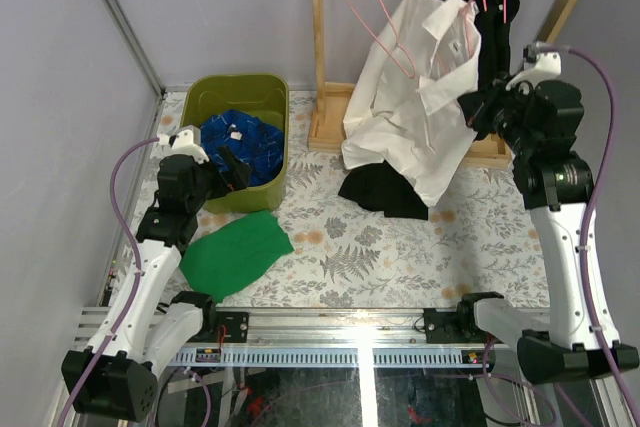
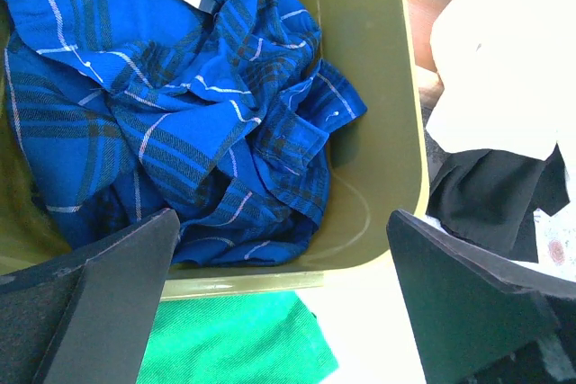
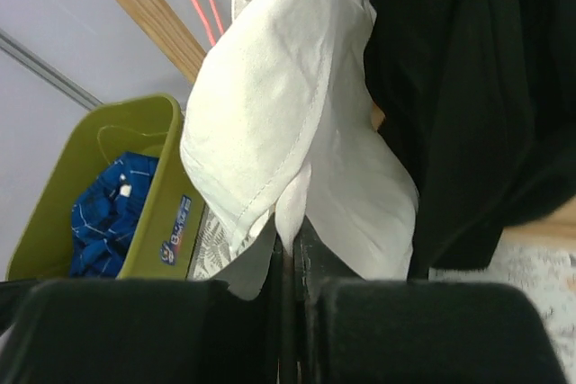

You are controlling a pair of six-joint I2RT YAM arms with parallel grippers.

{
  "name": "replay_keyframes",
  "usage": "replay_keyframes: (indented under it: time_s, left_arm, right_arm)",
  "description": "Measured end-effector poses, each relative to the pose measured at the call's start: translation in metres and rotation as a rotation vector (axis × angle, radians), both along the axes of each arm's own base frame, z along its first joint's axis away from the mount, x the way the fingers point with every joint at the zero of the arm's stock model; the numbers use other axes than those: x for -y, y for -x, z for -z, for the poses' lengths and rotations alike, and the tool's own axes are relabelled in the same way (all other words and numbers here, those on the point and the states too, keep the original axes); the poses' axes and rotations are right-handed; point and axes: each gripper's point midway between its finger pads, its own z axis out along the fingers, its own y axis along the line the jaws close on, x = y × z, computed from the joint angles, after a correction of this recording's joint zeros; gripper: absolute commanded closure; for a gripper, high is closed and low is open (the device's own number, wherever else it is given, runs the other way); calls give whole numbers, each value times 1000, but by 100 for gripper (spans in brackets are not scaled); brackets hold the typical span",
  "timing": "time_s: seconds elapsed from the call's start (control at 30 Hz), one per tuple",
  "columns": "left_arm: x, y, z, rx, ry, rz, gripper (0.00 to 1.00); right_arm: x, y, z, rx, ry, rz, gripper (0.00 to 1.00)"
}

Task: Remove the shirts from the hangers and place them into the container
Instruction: Pick up the hanger from the clothesline, then remove the shirt from the hanger.

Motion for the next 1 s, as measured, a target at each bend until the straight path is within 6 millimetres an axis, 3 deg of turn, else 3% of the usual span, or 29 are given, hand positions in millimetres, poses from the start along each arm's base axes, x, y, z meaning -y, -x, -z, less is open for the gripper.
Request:
replay_keyframes:
  time_s: [0.17, 0.3, 0.37, 0.47, 0.63, 0.8, 1.0]
  left_arm:
    - [0, 0, 1, -7, 3, -2, 0]
    - [0, -1, 3, -15, 6, -6, 0]
    - [0, -1, 5, -19, 7, -6, 0]
    - [0, -1, 6, -26, 8, -6, 0]
    - [2, 0, 6, -41, 14, 2, 0]
    - [10, -2, -11, -17, 45, 32, 0]
    - [21, -7, -34, 10, 78, 88, 0]
  right_arm:
    - [3, 30, 54, -127, -4, 11, 100]
    - [-1, 55, 109, -275, 4, -26, 100]
    - [-5, 66, 126, -333, 15, -61, 100]
    - [-9, 79, 134, -368, 44, -113, 100]
    - [-8, 107, 131, -348, 110, -168, 100]
    - [-7, 127, 131, -372, 152, -207, 100]
    - [-8, 134, 156, -521, 175, -251, 100]
